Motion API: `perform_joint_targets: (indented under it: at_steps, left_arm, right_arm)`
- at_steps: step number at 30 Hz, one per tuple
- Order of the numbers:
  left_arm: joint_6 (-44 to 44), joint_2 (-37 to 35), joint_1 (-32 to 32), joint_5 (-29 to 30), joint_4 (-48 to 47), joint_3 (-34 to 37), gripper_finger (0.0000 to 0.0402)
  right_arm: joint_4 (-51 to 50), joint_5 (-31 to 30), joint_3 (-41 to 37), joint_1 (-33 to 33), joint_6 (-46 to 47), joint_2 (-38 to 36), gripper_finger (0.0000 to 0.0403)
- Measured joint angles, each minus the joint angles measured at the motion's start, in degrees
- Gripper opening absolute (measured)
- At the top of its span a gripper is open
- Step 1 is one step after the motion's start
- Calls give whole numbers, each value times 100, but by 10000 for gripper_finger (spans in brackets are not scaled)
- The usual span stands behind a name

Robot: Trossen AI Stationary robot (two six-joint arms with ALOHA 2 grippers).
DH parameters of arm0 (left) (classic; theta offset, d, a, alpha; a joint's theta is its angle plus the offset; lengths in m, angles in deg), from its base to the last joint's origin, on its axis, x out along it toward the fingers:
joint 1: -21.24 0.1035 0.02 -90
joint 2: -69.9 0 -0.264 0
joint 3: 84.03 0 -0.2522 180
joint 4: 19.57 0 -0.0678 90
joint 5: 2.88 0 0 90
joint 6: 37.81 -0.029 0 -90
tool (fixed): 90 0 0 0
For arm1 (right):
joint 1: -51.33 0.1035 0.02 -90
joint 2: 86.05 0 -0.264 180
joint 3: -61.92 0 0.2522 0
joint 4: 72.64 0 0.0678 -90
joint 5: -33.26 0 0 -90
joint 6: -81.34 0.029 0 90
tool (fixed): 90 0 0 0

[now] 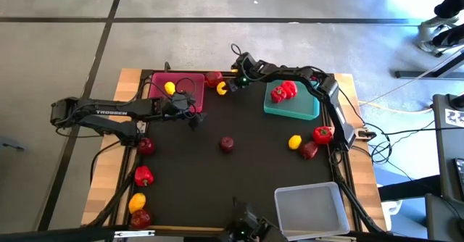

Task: Sort produce into baskets
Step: Put the lemon into the pink bin

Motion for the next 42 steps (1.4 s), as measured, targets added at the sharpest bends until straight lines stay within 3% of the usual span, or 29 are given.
perform_joint_targets:
  at_steps: [9, 13, 18, 24, 34, 42]
  left_arm:
    - [22, 0, -2, 0, 76, 0, 384]
    - [66, 0, -2, -2, 445, 0, 384]
    - [131, 95, 1, -2, 928, -48, 384]
    - [125, 865, 114, -2, 899, -606, 384]
    - [-210, 2439, 547, -119, 612, -1886, 384]
    - [-1057, 3396, 1257, -816, -36, -3194, 384]
  right_arm:
    - [-568, 201, -9, 7, -705, -143, 111]
    - [-980, 176, -12, 113, -1156, -616, 111]
    - [-1388, -368, -323, 421, -1713, -1483, 111]
    - [-1269, -1031, -1422, 689, -2012, -2924, 111]
    - [57, -1335, -3956, 767, -1997, -5390, 111]
    - [311, -1290, -4794, 769, -2137, -6347, 111]
